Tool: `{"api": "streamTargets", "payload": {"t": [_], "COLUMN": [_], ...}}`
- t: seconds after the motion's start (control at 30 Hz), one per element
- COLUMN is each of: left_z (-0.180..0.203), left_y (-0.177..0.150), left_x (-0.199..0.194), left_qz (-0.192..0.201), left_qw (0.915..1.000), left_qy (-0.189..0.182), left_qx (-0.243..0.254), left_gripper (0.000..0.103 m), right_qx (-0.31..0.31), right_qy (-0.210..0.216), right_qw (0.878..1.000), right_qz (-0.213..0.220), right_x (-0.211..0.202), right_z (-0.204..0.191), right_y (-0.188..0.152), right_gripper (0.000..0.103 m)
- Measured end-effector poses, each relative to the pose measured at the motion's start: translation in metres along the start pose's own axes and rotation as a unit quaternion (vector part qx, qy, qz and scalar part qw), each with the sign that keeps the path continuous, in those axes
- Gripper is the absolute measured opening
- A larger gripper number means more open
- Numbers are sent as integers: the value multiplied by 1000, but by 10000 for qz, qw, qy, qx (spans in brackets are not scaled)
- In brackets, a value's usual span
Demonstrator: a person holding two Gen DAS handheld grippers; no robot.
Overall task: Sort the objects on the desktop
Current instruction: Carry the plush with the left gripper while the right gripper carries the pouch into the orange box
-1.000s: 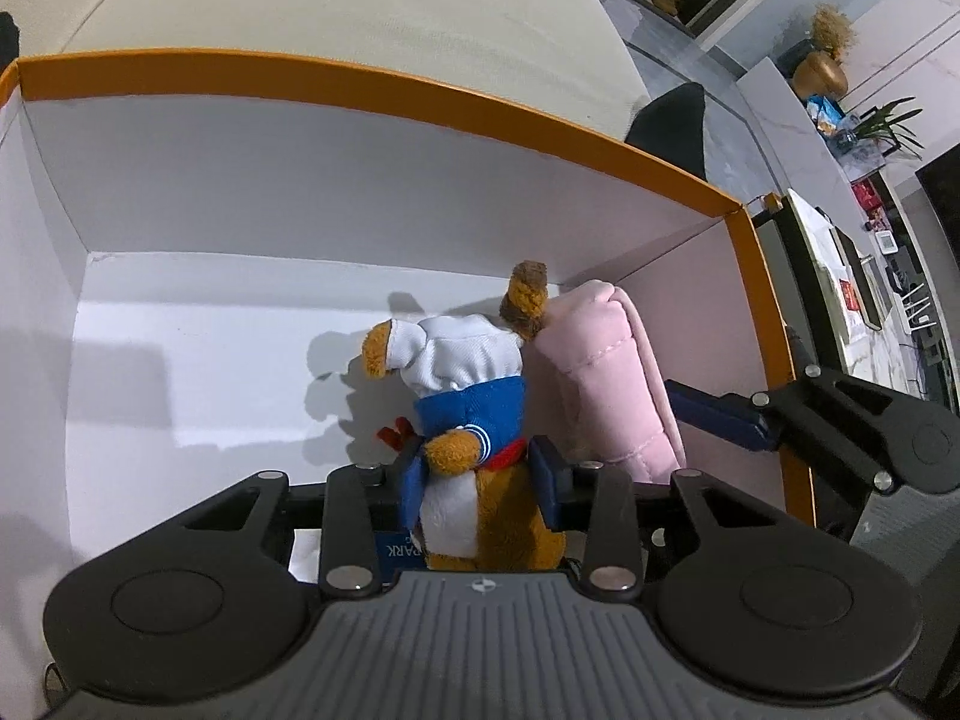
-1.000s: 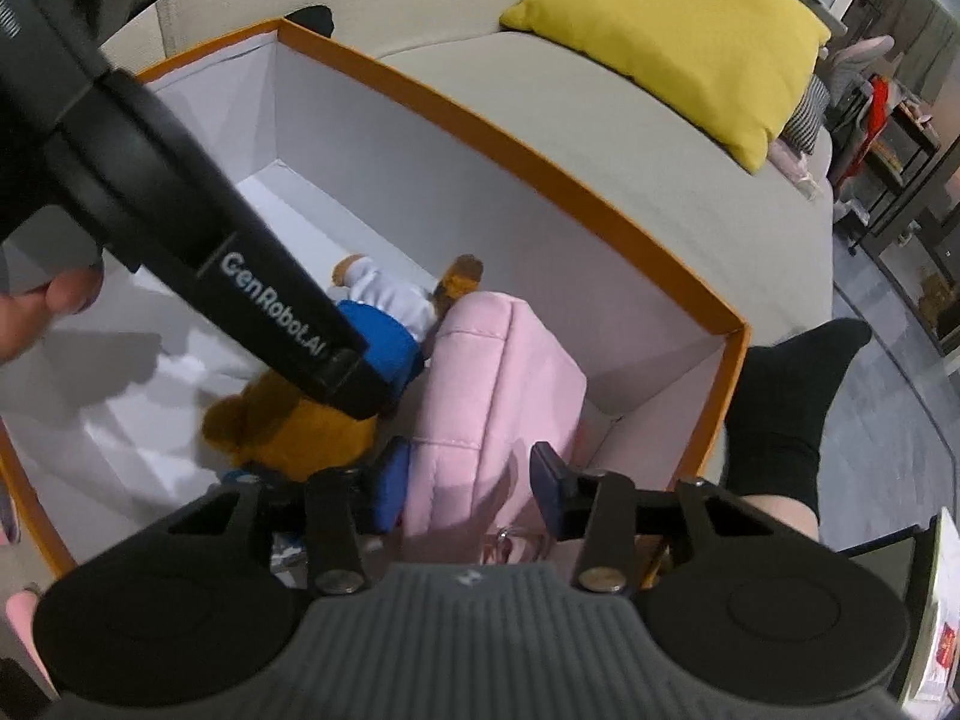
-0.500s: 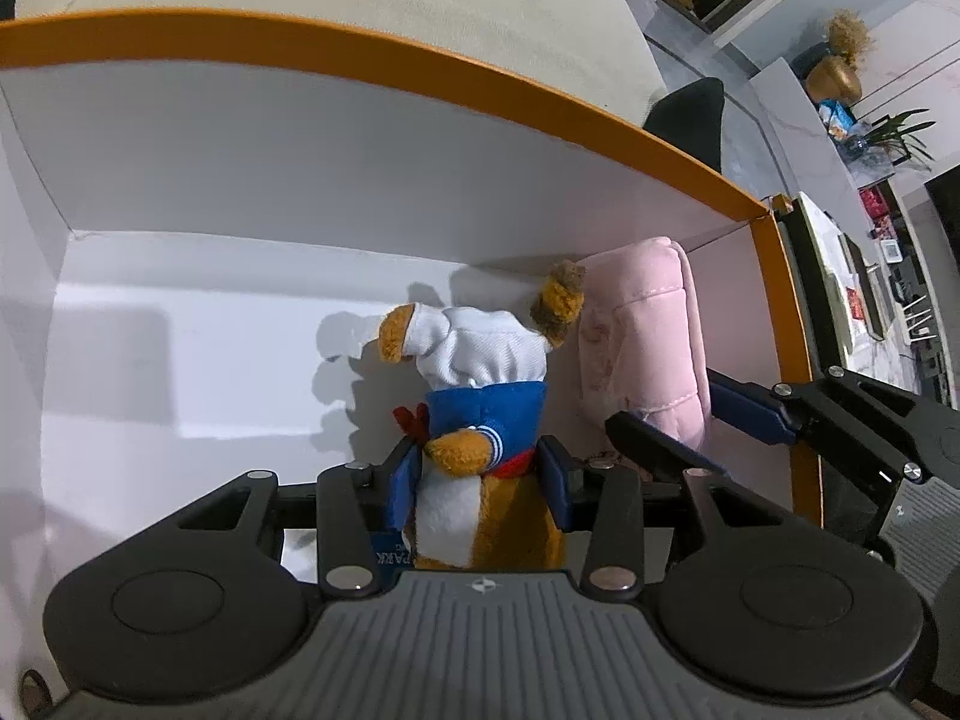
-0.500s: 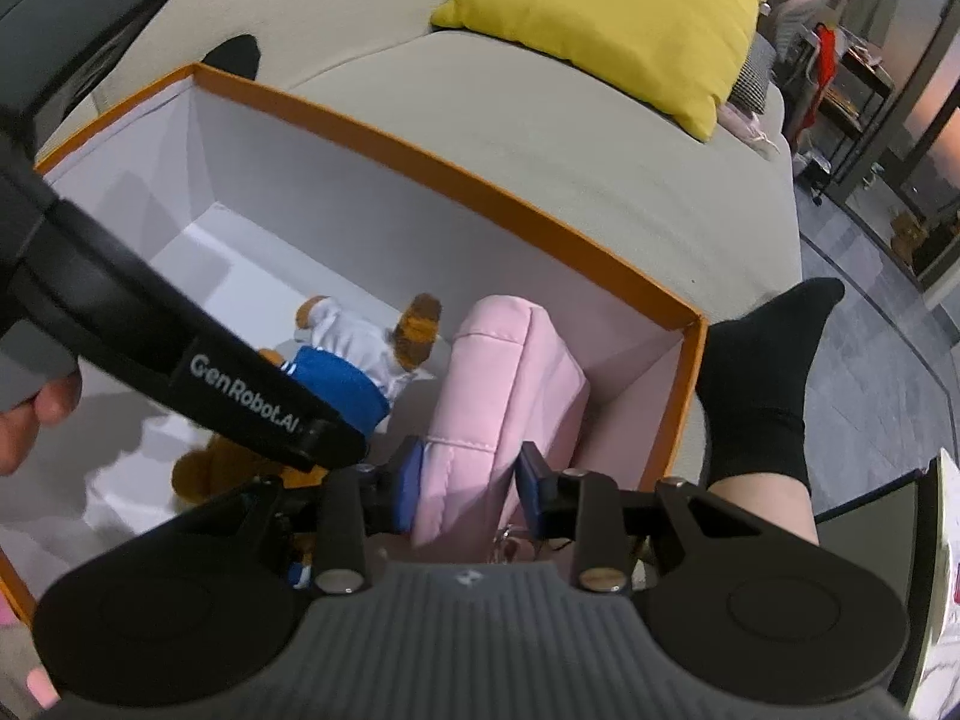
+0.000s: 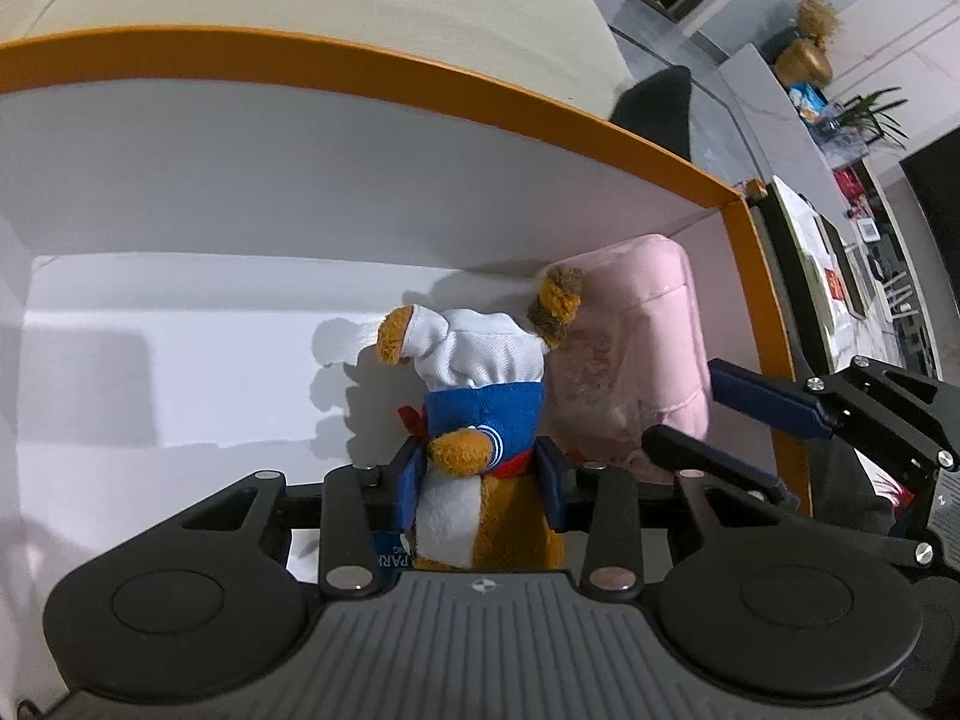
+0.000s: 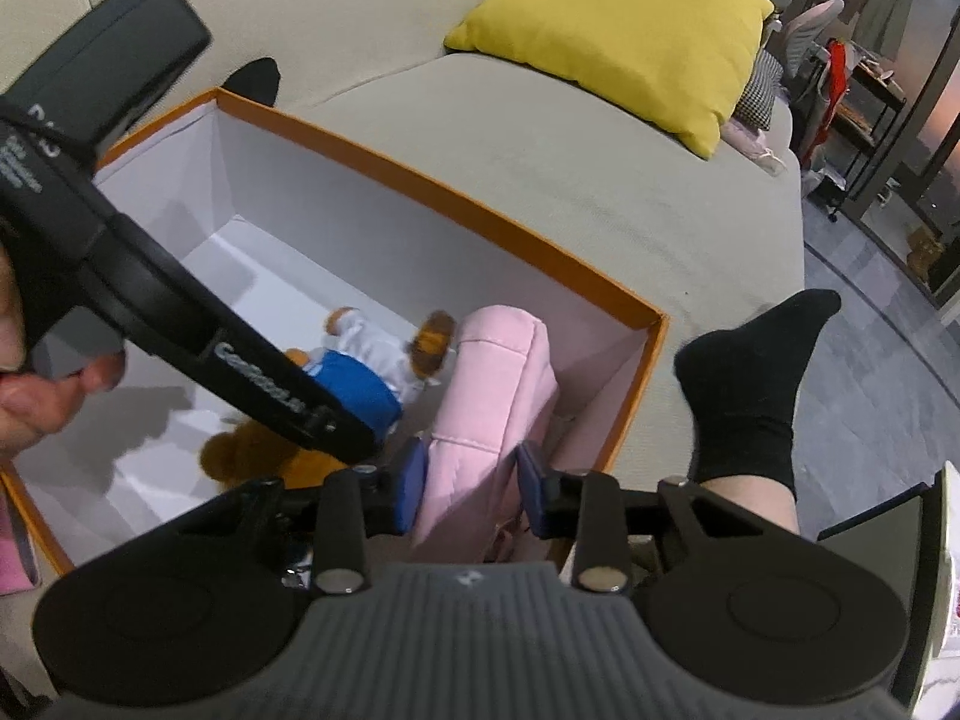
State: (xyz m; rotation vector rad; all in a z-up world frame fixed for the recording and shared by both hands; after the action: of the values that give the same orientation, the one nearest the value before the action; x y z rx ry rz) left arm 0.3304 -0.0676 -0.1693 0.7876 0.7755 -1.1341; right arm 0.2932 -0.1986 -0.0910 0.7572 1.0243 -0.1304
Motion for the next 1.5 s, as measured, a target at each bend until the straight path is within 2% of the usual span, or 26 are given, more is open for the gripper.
{"api": "streamTargets", "payload": {"t": [0.13,0.3,0.53,0.67,0.77,0.87,1.0,1.07,1.17,1.23,1.3,1.37,1.43,1.5], "left_z": [9,12,6,7,13,21,21,21,21,21,22,23,23,24], "left_y": [4,17,22,21,21,21,23,23,21,22,22,22,22,19], "left_x": [5,5,8,-2,-2,7,17,20,22,19,15,9,2,-4], "left_qz": [-26,199,200,208,182,81,-18,-21,-18,17,59,112,155,180], "left_qw": [9999,9992,9976,9978,9979,9983,9980,9983,9985,9983,9979,9976,9976,9977], "left_qy": [-124,-232,-450,-546,-593,-562,-565,-509,-462,-473,-536,-570,-571,-568], "left_qx": [-17,-262,-490,-301,-169,-111,-299,-294,-297,-350,-367,-373,-365,-321], "left_gripper": [42,42,41,42,42,41,41,42,44,46,54,56,56,56], "right_qx": [361,1008,796,1257,1325,1075,523,181,-271,-550,-733,-889,-1039,-1178], "right_qy": [160,519,487,951,1013,735,346,92,45,81,156,214,232,137], "right_qw": [9992,9935,9952,9861,9839,9892,9962,9983,9987,9981,9971,9958,9943,9926], "right_qz": [6,-53,-304,-526,-647,-679,-611,-543,-427,-271,-105,-36,-92,-250], "right_x": [0,1,4,-2,-1,2,-2,-7,-15,-22,-27,-29,-26,-19], "right_z": [7,18,13,14,15,13,10,9,2,-3,-9,-16,-21,-22], "right_y": [2,2,3,-3,-4,0,6,8,9,11,11,9,6,-1], "right_gripper": [34,34,35,34,33,33,36,45,46,45,42,35,32,22]}}
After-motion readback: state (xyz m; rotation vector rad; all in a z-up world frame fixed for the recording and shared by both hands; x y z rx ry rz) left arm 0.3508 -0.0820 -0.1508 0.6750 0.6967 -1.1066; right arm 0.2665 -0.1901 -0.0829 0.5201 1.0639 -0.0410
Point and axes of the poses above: each gripper's, at about its wrist camera, not at the fingertips, and x roughly the way its jaws point, z to its right, y to its top, the point moved 10 cm from there along x, roughly the way its jaws point, and after that the axes turned 15 degrees about -x, right-handed, at the moved point
